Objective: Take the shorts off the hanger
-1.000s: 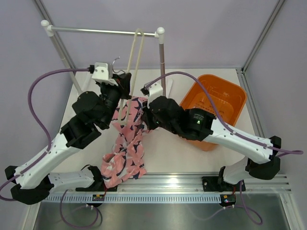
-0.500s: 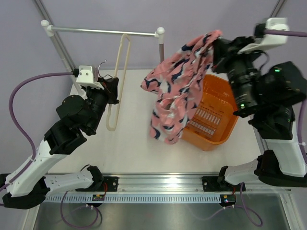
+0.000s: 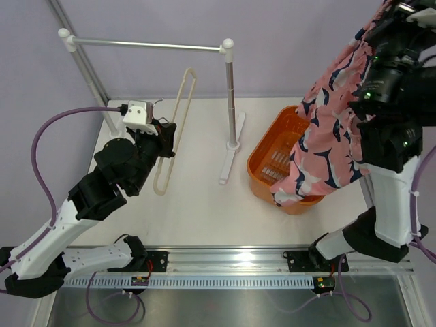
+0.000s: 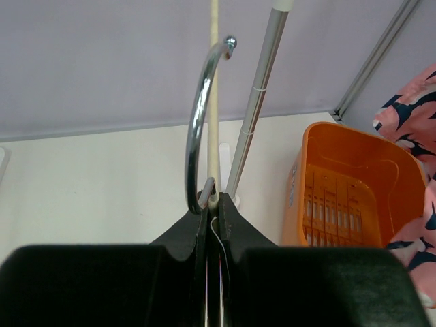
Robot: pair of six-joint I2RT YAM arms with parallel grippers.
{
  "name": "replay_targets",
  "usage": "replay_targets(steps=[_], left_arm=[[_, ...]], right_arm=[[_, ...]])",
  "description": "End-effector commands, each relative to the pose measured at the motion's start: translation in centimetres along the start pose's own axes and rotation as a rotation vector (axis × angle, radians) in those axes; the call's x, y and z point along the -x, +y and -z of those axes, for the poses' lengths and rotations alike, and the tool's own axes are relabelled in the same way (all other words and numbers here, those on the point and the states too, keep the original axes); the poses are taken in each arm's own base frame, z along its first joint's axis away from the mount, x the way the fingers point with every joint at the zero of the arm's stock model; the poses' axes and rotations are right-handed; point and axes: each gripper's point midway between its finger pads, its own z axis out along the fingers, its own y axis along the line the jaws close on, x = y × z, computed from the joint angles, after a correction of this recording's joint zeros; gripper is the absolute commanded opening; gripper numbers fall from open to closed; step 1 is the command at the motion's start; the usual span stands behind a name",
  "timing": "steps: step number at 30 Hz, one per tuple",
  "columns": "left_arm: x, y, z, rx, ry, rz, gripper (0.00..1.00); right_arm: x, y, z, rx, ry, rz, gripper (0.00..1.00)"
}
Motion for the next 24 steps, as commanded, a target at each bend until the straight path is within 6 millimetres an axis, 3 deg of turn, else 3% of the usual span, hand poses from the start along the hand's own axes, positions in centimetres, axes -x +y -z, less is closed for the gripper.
replay_targets(steps=[1, 5, 11, 13, 16, 17, 19, 20, 22, 24], left_arm=[[1.2, -0.6, 0.2, -0.033, -0.037, 0.051, 0.0], [1.2, -0.6, 0.2, -0.032, -0.034, 0.044, 0.0], [1.0, -0.3, 0.3, -0.023, -0.03, 0.038, 0.0], [0.8, -0.2, 0.4, -0.024, -0.027, 0.04, 0.0], [0.6, -0.2, 0.4, -0.024, -0.026, 0.041, 0.0], [0.6, -0.2, 0.4, -0.022, -0.025, 0.04, 0.0], [0.6, -0.1, 0.5, -0.023, -0.021, 0.036, 0.0], [0.6, -0.2, 0.5, -0.024, -0.02, 0.035, 0.0], [0.7, -0.1, 0.6, -0.024, -0.019, 0.034, 0.0], [0.7, 0.0, 0.7, -0.023, -0.014, 0.034, 0.0]], right_arm=[[-5.1, 2.9, -2.3, 0.084, 0.064, 0.032, 0.0], [-9.4, 4.4, -4.0, 0.115, 0.132, 0.028, 0.0], [-12.6, 5.7, -4.4, 0.135, 0.205, 0.052, 0.0], [-14.4, 6.0, -4.0, 0.141, 0.262, 0.053, 0.0], [-17.2, 5.2, -2.3, 0.121, 0.347, 0.036, 0.0], [-18.8, 4.1, -1.0, 0.104, 0.392, 0.053, 0.0], [-20.1, 2.7, 0.5, 0.053, 0.425, 0.006, 0.0], [-21.6, 1.3, 2.5, 0.046, 0.466, 0.013, 0.0], [-22.9, -0.1, 4.3, 0.024, 0.488, -0.024, 0.0], [-25.9, -2.5, 7.3, -0.003, 0.561, 0.005, 0.0]])
